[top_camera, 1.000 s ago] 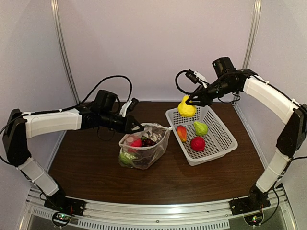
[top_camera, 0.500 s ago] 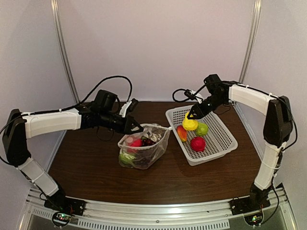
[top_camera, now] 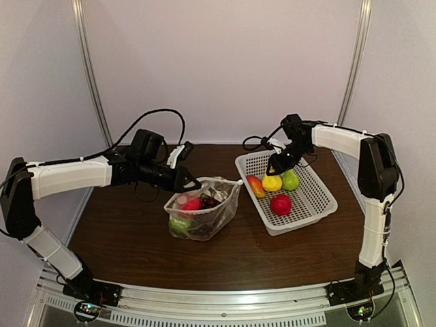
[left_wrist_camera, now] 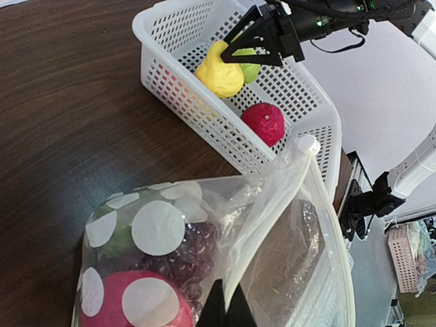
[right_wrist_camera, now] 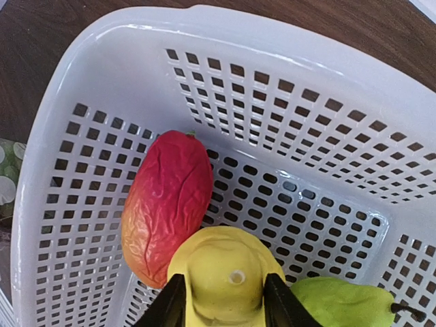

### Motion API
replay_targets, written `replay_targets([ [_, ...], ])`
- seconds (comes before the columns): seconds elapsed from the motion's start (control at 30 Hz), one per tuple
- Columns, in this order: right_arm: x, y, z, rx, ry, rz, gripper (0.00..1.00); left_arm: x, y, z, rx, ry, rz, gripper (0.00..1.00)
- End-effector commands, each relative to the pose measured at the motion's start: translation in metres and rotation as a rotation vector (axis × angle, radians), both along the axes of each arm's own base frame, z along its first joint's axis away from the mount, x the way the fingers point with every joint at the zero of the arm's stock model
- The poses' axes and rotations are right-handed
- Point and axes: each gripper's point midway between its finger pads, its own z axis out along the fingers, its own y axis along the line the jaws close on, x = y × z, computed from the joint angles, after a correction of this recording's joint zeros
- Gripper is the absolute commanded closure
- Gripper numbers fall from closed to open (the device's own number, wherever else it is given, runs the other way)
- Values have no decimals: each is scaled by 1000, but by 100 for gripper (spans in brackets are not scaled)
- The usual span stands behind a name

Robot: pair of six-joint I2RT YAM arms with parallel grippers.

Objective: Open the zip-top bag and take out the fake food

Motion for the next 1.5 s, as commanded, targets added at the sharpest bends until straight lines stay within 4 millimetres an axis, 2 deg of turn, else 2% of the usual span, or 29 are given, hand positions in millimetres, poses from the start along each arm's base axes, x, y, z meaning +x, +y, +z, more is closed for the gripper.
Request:
replay_targets([
  [0.0, 10, -3, 12, -8, -29, -34, 54, -2, 5, 4, -1, -6, 16, 100],
  [0.13, 10, -3, 38, 10, -80, -27, 47, -1, 4, 3, -1, -2, 14, 100],
  [0.23, 6, 2, 67, 43, -133, 3, 48, -1, 3, 5, -4, -3, 12, 100],
  [0.3, -2, 12, 86, 79, -168, 55, 50, 0, 3, 6, -5, -5, 12, 100],
  [0.5, -45, 74, 152, 182, -329, 289, 63, 2, 0, 5, -6, -6, 8, 100],
  [0.67, -95, 134, 178, 223, -416, 524, 70, 5, -3, 13, -10, -26, -2, 100],
  [0.8, -140, 174, 172, 192, -459, 722, 73, 11, -1, 27, 15, -84, -6, 100],
  [0.87, -153, 190, 164, 158, -473, 779, 73, 13, -1, 34, 24, -122, -13, 100],
  [1.03, -167, 223, 141, 104, -473, 862, 77, 23, 3, 44, 66, -206, -1, 100],
  [1.17, -181, 239, 114, 48, -472, 946, 79, 27, 5, 45, 85, -243, -1, 100],
  [1.33, -196, 249, 85, 7, -448, 1015, 82, 36, 15, 34, 138, -259, 37, 100],
  [1.47, -193, 257, 67, -24, -453, 1022, 82, 40, 25, 21, 164, -247, 64, 100],
])
